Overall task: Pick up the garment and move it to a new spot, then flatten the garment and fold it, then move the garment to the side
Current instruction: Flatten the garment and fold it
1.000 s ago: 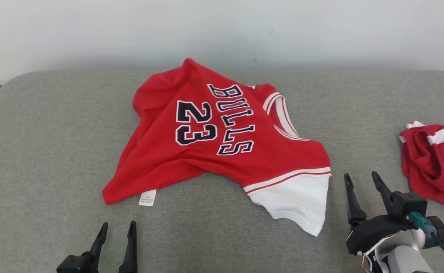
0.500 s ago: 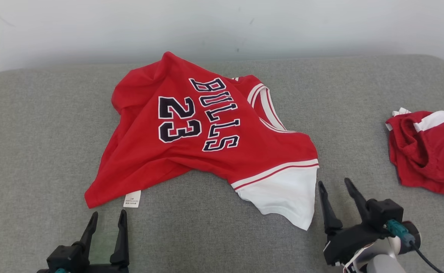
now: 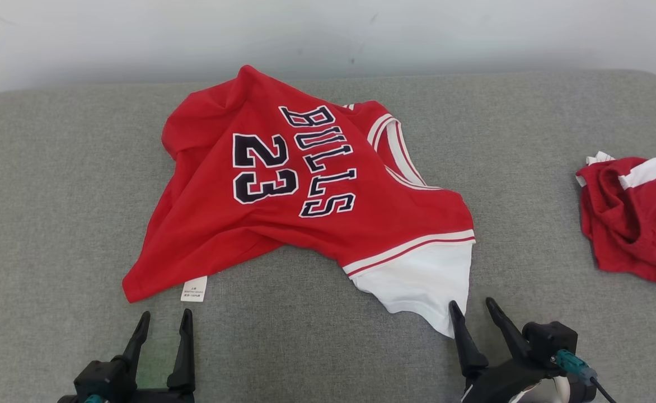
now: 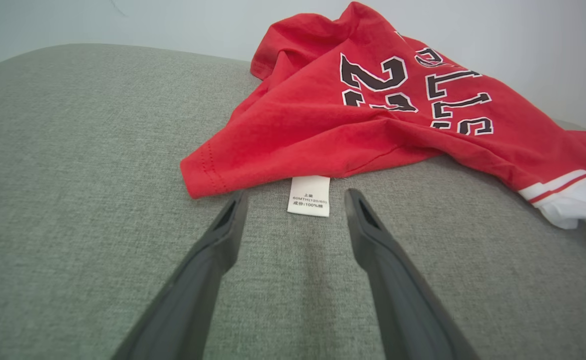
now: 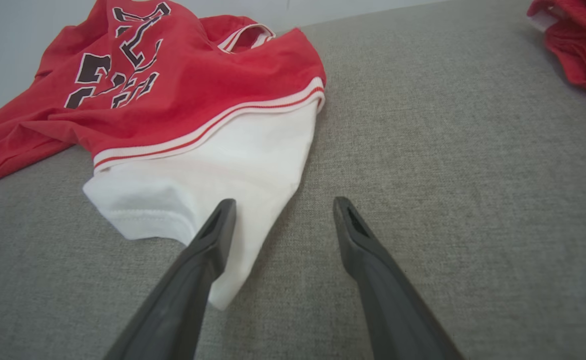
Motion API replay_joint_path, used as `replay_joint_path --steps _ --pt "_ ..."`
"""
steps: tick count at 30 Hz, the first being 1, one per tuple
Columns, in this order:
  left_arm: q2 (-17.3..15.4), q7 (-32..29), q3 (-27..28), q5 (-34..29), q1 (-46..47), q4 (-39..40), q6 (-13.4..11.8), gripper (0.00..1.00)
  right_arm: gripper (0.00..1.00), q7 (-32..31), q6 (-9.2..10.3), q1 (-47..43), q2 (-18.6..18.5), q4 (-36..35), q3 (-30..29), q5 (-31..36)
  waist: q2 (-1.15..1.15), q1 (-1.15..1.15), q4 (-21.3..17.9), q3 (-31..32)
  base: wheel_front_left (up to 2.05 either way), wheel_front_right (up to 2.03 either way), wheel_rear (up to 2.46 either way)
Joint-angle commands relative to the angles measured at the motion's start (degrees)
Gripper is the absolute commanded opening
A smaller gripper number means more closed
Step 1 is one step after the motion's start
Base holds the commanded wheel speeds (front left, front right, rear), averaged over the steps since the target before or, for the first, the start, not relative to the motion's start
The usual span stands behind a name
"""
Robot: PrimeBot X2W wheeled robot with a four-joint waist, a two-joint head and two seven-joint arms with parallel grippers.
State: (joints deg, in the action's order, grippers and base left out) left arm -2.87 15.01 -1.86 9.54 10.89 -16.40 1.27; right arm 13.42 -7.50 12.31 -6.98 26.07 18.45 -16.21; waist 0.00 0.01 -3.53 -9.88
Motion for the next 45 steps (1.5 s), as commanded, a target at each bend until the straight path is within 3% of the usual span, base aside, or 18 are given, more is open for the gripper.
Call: replay_joint_path --steps 1,13,14,17,39,40,41,42,45 --pt "-0.08 0.17 0.12 0.26 0.63 -0.07 -0.02 1.00 1.00 0.23 0.02 0.13 -0.31 0.28 0.31 -0.30 0.00 -0.01 0.20 -0.18 0.00 0.00 0.00" --pt "-0.07 0.17 -0.04 0.61 0.45 -0.12 -0.27 1.00 1.00 0.34 0.02 0.37 -0.41 2.56 7.35 -4.34 0.00 -0.01 1.03 -0.21 0.00 0.00 0.00" --pt "-0.08 0.17 -0.05 0.63 0.48 -0.07 -0.29 1.00 0.68 0.40 0.02 0.53 -0.55 2.81 7.60 -4.64 0.00 -0.01 1.07 -0.26 0.00 0.00 0.00" --pt "-0.08 0.17 0.05 0.64 0.61 0.09 -0.35 1.00 0.00 0.65 0.02 0.94 -1.18 3.29 7.87 -5.33 0.00 -0.01 1.09 -0.35 0.00 0.00 0.00" --pt "-0.08 0.17 1.26 0.11 -0.30 -0.88 -0.31 1.00 0.00 1.36 0.02 -3.02 -8.79 1.99 0.84 -4.02 0.00 -0.01 -1.26 0.50 0.00 0.00 0.00" --pt "-0.08 0.17 1.30 0.05 -0.31 -0.97 -0.26 1.00 0.09 1.30 0.02 -3.17 -8.98 1.65 0.64 -3.93 0.00 -0.01 -1.30 0.58 0.00 0.00 0.00" --pt "-0.08 0.17 1.32 0.03 -0.37 -1.05 -0.25 1.00 0.37 1.34 0.02 -3.35 -8.91 1.32 0.01 -4.11 0.00 -0.01 -1.35 0.68 0.00 0.00 0.00" --pt "-0.08 0.17 1.32 0.02 -0.48 -1.09 -0.24 1.00 1.00 1.28 0.02 -3.64 -8.79 1.19 -0.19 -4.14 0.00 -0.01 -1.37 0.78 0.00 0.00 0.00" --pt "-0.08 0.17 1.26 0.17 -0.83 -1.27 -0.32 1.00 1.00 1.13 0.02 -3.87 -8.68 -0.11 -1.21 -3.44 0.00 -0.01 -1.36 1.08 0.00 0.00 0.00"
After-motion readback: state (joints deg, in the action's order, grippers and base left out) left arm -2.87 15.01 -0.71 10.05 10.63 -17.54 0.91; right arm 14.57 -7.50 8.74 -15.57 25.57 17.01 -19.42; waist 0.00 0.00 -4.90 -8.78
